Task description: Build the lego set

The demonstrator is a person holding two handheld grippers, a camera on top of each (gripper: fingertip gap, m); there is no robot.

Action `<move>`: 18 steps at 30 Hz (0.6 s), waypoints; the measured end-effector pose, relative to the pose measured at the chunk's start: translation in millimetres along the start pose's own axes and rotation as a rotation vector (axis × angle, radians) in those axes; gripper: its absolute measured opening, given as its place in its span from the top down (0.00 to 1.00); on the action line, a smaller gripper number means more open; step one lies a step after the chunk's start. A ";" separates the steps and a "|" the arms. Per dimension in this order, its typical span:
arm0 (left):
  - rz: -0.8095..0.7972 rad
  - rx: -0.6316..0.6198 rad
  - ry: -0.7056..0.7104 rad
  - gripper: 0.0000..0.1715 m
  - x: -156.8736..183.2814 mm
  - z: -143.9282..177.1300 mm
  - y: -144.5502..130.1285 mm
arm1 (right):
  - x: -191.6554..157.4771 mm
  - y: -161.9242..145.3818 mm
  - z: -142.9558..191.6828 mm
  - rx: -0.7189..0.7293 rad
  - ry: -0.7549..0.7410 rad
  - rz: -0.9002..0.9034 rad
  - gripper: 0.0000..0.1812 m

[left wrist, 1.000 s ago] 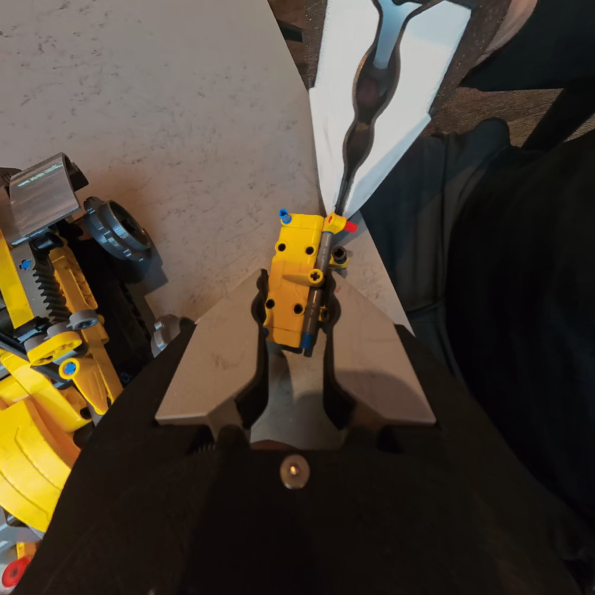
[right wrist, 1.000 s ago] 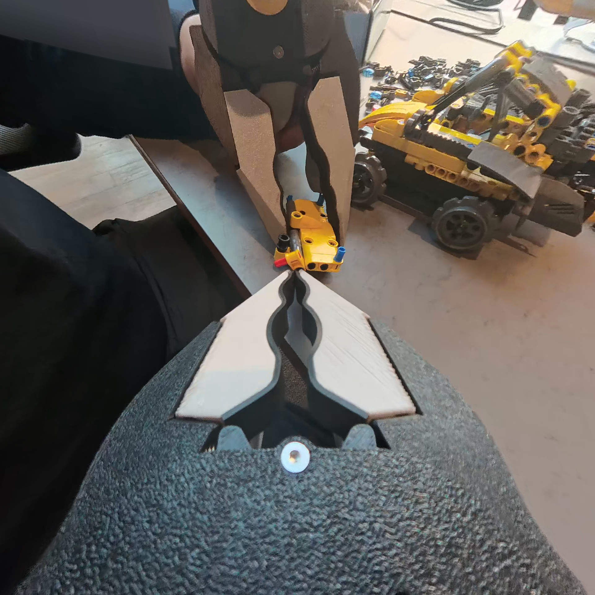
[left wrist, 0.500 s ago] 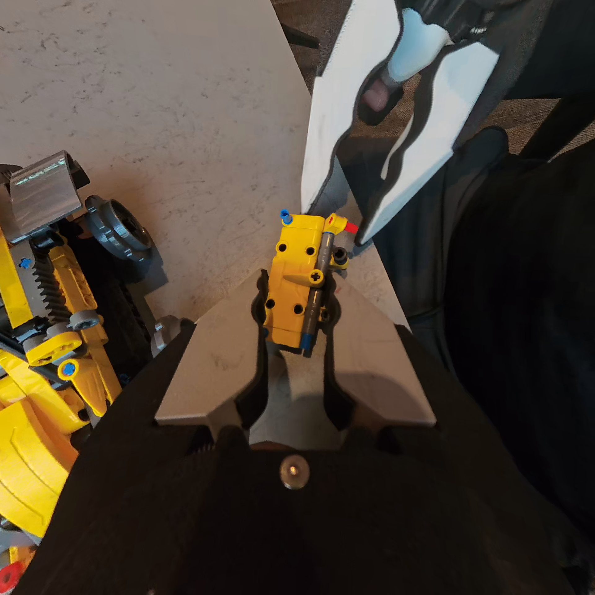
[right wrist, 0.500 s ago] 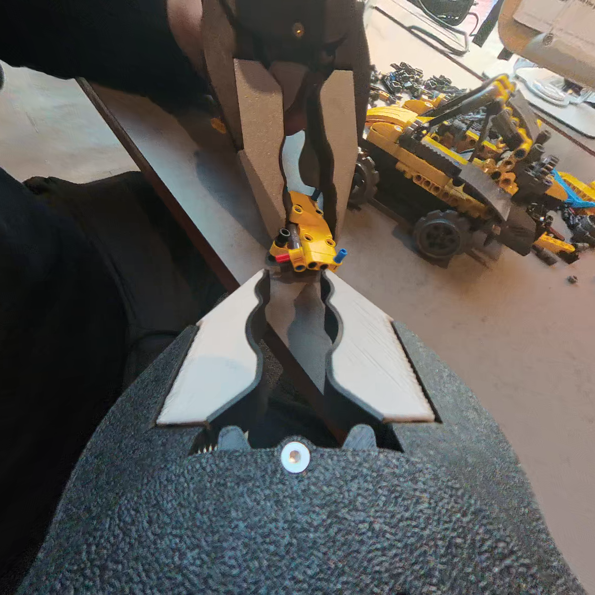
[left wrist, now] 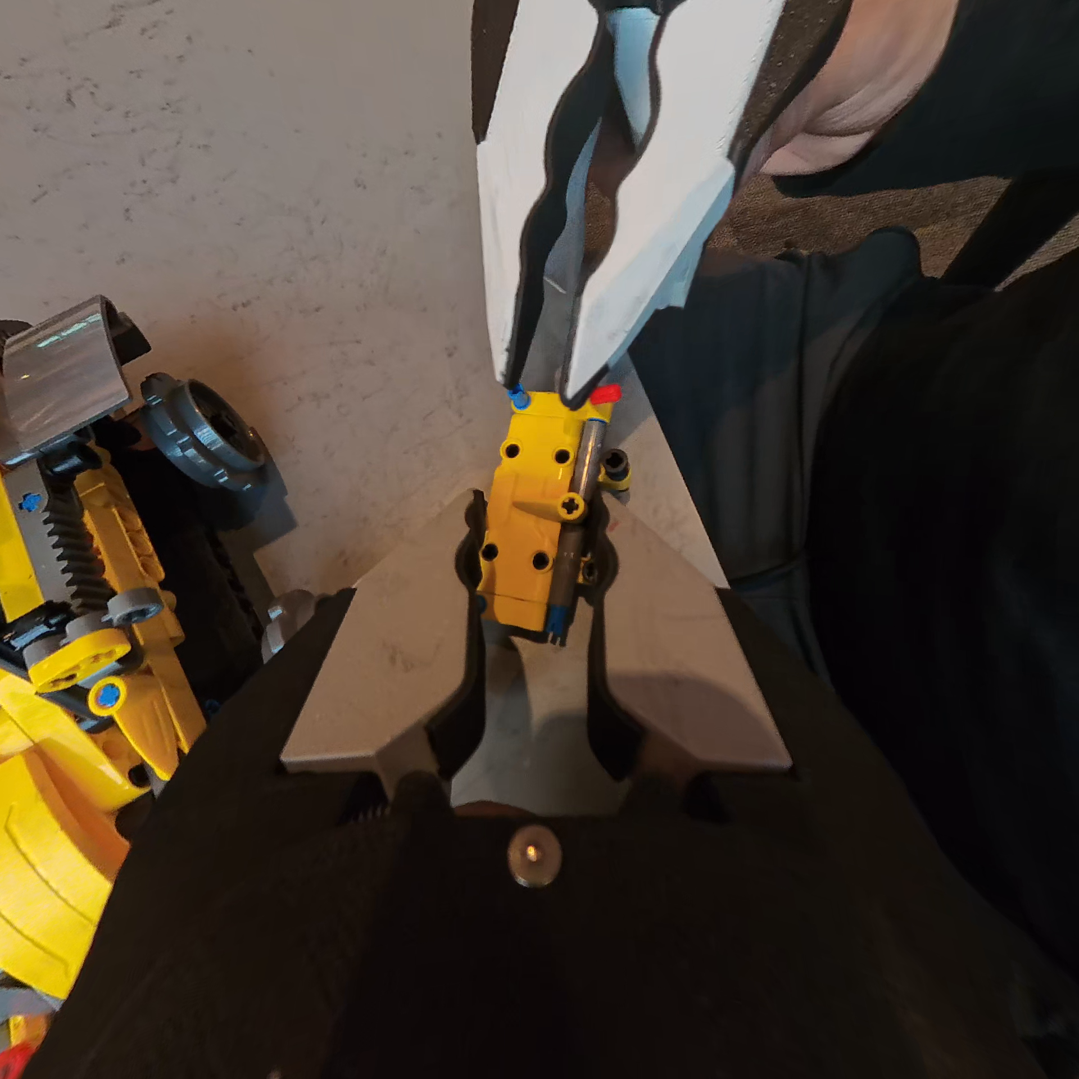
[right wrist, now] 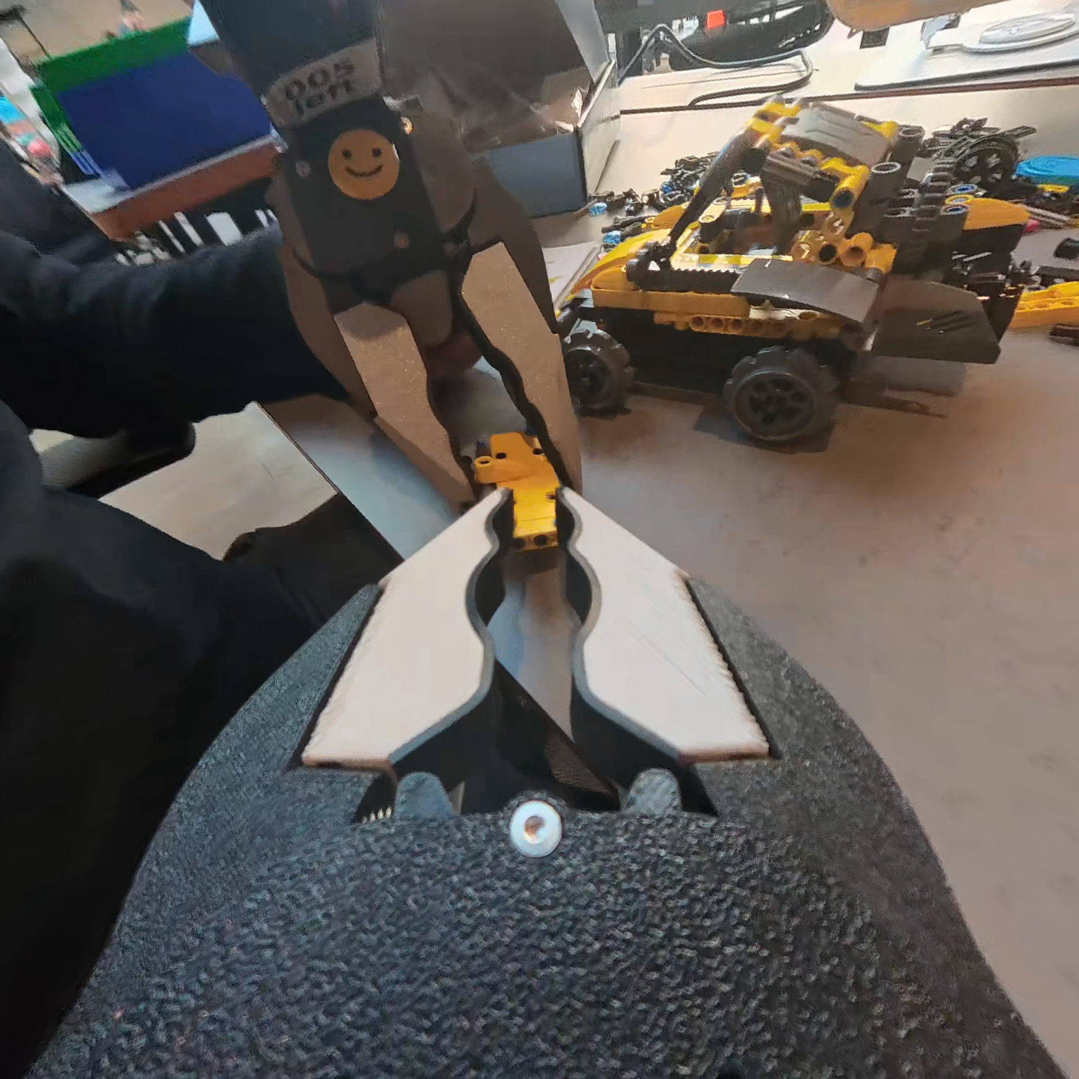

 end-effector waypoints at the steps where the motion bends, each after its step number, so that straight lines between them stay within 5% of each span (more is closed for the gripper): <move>1: 0.001 0.000 0.000 0.81 0.1 0.0 0.0 | 1.4 0.3 0.0 0.004 -0.009 0.018 0.91; 9: 0.021 -0.001 0.011 0.81 -2.4 0.2 -0.5 | -2.1 9.7 19.8 0.059 0.043 0.021 0.84; 18: 0.017 0.000 0.005 0.81 -1.8 -0.2 -0.1 | -1.4 -6.0 2.3 -0.077 -0.041 0.143 0.80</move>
Point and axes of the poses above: each gripper's, where its closed fingertips meet, z back along the fingers, y out of its top, x = y × z across the jaws, the point moved 2 cm from there along z, back along the fingers, and after that the axes turned 7 degrees about -z, right-handed, at the moved point
